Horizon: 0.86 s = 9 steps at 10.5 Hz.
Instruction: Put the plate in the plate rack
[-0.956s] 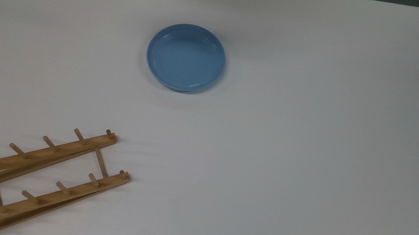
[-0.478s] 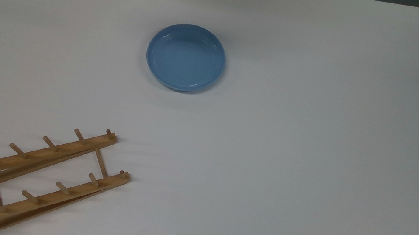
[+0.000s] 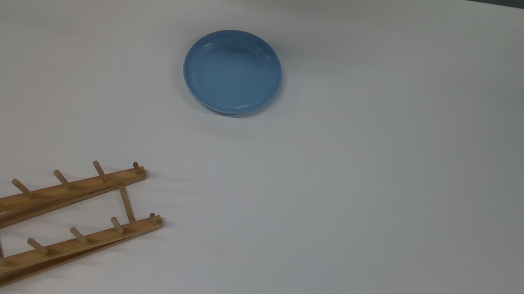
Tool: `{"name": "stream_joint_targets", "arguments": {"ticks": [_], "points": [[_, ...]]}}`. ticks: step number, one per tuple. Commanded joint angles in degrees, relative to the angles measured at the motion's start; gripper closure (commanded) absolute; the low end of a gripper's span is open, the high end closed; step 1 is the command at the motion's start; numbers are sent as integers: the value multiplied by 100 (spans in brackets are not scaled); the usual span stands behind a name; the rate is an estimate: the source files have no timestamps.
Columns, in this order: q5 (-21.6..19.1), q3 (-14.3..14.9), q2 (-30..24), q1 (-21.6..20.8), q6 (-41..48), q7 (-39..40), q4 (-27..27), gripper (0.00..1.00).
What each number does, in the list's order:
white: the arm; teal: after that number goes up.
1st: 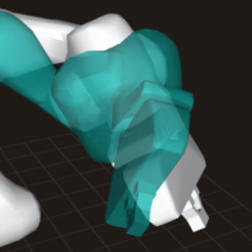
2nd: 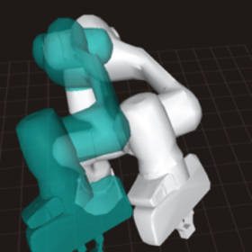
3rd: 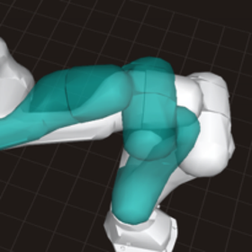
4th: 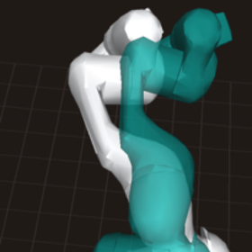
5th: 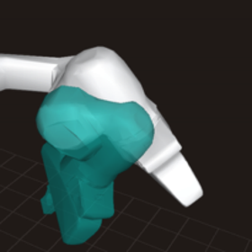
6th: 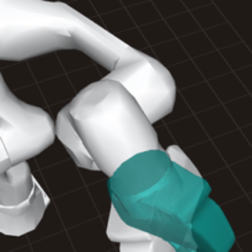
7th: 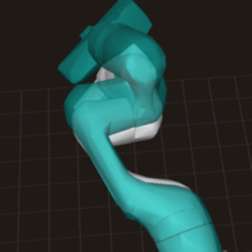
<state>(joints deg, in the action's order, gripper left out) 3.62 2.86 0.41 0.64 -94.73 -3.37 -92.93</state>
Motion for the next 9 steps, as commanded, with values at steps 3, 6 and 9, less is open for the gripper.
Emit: {"name": "stream_joint_targets", "arguments": {"ticks": [3, 6, 9], "points": [[68, -5, 449, 6, -177, 2028, -120, 0], [208, 4, 688, 77, -948, 3173, -865, 4], [577, -5, 1231, 16, -1346, 3378, -1235, 11]]}}
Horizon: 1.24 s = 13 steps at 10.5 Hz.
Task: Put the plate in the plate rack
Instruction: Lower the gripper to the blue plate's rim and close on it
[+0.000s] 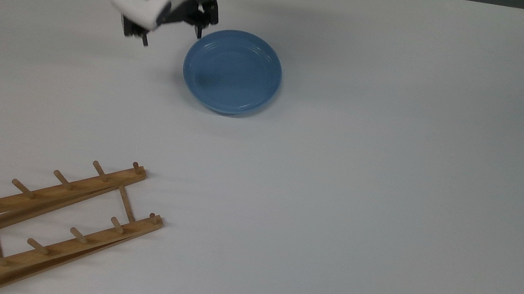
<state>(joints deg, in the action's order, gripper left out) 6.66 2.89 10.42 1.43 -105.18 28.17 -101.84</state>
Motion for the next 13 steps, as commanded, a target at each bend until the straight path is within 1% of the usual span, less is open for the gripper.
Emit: {"name": "stream_joint_targets", "arguments": {"ticks": [1, 2, 4, 7, 9, 11, 12, 13], "points": [[362, -33, 389, -73, -467, 215, -432, 22], [380, -51, 556, -82, -634, 163, -442, 37], [424, -51, 838, -160, -845, 75, -424, 58], [424, -51, 1015, -161, -1022, -189, -407, 60], [415, -51, 1041, -170, -1022, -382, -407, 77], [381, -51, 1033, -161, -961, -392, -363, 100], [363, -51, 1024, -152, -961, -392, -337, 100], [354, -51, 1024, -126, -934, -392, -171, 100]]}}
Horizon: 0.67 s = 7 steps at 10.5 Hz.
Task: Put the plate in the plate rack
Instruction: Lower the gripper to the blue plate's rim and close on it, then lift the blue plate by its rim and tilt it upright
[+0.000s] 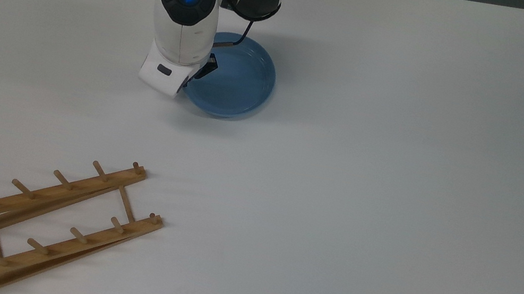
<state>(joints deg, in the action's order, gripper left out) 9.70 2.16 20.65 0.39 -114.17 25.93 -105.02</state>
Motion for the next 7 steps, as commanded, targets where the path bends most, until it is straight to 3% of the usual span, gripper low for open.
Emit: {"name": "stream_joint_targets", "arguments": {"ticks": [1, 5, 7], "points": [[49, 21, -34, 13, 78, -167, 348, 100], [-213, 100, -324, 40, 940, -246, 1824, 100], [-293, 126, -334, 250, 853, -1076, 2413, 100]]}}
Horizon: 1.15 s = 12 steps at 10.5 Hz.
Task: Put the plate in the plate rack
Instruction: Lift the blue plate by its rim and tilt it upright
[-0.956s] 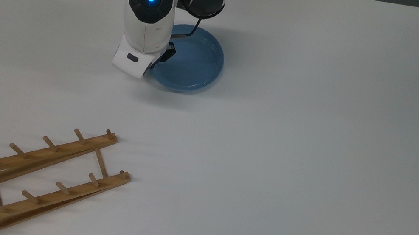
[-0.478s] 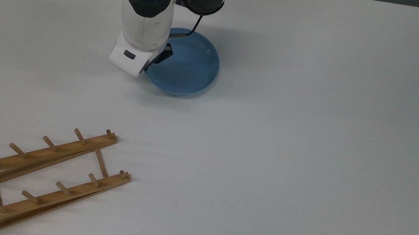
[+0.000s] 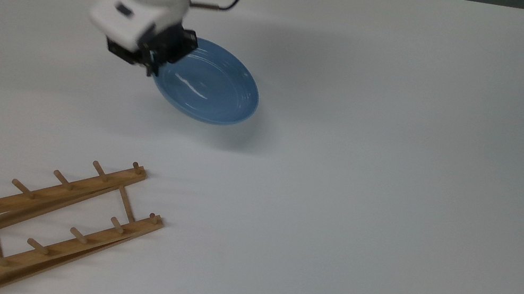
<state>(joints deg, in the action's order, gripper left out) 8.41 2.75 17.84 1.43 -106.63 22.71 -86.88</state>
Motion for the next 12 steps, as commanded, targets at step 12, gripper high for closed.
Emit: {"name": "stream_joint_targets", "arguments": {"ticks": [12], "points": [[3252, 261, 755, 463, -3390, -6725, 769, 100]]}}
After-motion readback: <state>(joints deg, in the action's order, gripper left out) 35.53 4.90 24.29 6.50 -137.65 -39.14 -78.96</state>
